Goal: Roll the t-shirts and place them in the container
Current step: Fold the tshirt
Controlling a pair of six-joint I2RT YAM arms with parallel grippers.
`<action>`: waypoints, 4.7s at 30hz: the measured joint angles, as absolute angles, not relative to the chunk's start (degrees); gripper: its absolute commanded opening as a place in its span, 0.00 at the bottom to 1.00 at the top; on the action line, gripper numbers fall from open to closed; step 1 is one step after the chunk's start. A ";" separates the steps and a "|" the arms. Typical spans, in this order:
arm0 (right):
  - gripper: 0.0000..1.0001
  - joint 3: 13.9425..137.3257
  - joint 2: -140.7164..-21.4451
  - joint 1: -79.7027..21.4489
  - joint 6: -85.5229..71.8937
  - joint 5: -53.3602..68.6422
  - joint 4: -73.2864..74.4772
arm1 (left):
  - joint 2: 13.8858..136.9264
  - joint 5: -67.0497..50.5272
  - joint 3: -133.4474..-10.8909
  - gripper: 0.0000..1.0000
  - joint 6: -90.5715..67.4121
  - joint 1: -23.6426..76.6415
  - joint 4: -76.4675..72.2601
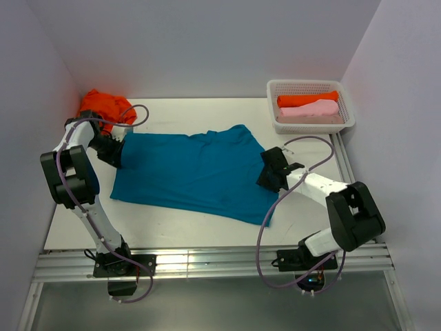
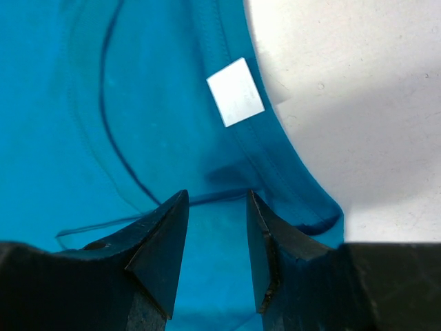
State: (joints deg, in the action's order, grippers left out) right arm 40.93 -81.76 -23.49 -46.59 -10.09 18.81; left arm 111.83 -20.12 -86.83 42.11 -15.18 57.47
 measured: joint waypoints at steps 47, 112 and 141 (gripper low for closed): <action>0.29 40.01 -80.73 -23.66 -46.72 -10.81 20.86 | 111.15 -20.23 -86.46 0.00 42.39 -14.37 57.95; 0.26 40.05 -76.84 -24.84 -46.61 -11.35 22.74 | 110.19 -20.40 -85.49 0.00 42.85 -14.00 58.28; 0.00 40.05 -78.43 -25.39 -46.61 -11.35 22.39 | 110.17 -20.53 -85.47 0.00 42.85 -13.52 58.35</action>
State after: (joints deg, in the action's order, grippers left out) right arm 40.05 -78.43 -25.39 -46.61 -11.35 22.39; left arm 110.17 -20.53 -85.47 42.85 -13.52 58.35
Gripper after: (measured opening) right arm 0.007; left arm 0.010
